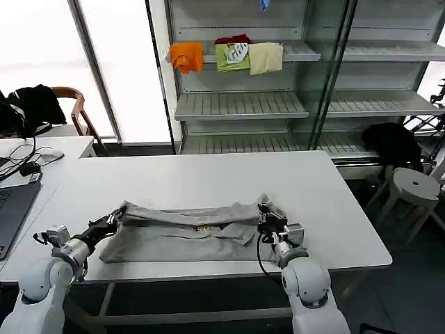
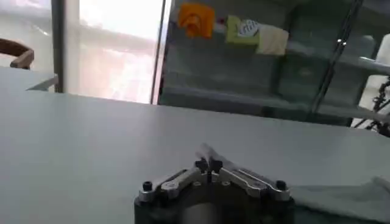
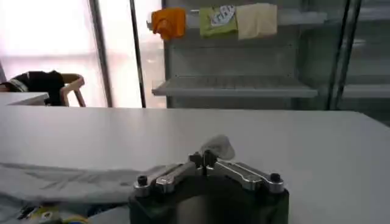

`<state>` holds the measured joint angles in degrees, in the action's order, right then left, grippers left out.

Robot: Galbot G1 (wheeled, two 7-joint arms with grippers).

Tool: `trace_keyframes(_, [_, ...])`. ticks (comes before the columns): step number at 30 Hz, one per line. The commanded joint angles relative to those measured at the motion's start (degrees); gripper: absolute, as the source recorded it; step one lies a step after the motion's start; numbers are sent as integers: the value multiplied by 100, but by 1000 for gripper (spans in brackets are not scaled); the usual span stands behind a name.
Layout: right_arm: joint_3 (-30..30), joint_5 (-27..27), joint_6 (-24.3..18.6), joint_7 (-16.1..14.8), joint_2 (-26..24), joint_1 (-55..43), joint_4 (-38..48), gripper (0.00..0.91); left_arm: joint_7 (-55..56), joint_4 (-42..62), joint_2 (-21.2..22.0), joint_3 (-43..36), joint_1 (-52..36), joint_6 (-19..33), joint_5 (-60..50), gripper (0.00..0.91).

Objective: Fold and organize the clothes.

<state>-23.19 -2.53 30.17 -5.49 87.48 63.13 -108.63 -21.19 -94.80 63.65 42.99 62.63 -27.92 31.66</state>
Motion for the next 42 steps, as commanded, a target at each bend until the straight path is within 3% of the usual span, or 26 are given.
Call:
trace_keyframes(1, [-60, 2, 26, -30, -52, 373, -345, 0, -98, -187, -20, 91, 329, 35, -6, 0])
trace_keyframes(5, [-36, 29, 117, -74, -113, 436, -485, 0, -112, -177, 2, 69, 355, 54, -195, 10])
trace_keyframes(6, [-27, 35, 131, -68, -123, 451, -518, 907, -112, -185, 7, 62, 364, 63, -224, 20])
trace_keyframes(7, [-16, 53, 167, -38, -125, 452, -529, 907, -109, -190, 17, 58, 368, 63, -263, 60])
trace_keyframes(8, [-16, 99, 205, -22, -116, 454, -531, 907, -111, -196, 26, 55, 371, 72, -291, 725])
trace_keyframes(9, [-24, 158, 200, -17, -102, 454, -520, 907, -111, -201, 34, 49, 379, 87, -321, 907])
trace_keyframes(17, [-65, 1513, 191, 203, -64, 557, -502, 907, 47, -389, 89, 84, 390, 47, -504, 907])
trace_keyframes(21, [-237, 1576, 234, 216, -128, 630, -620, 907, 127, -560, 105, 153, 435, 6, -590, 907])
trace_keyframes(26, [-738, 1078, 226, 222, -311, 716, -948, 907, 842, -934, 223, 341, 584, -245, -617, 907])
trace_keyframes(30, [-1174, -608, 297, 638, -452, 549, -1099, 907, 1451, -1126, 426, 362, 905, -120, -603, 907])
trace_keyframes(32, [-1303, -995, 298, 691, -485, 452, -1133, 907, 1669, -1142, 515, 253, 999, -17, -767, 907])
trace_keyframes(42, [-1335, -955, 296, 469, -579, 342, -1136, 907, 1903, -1063, 895, -13, 937, -61, -1333, 907])
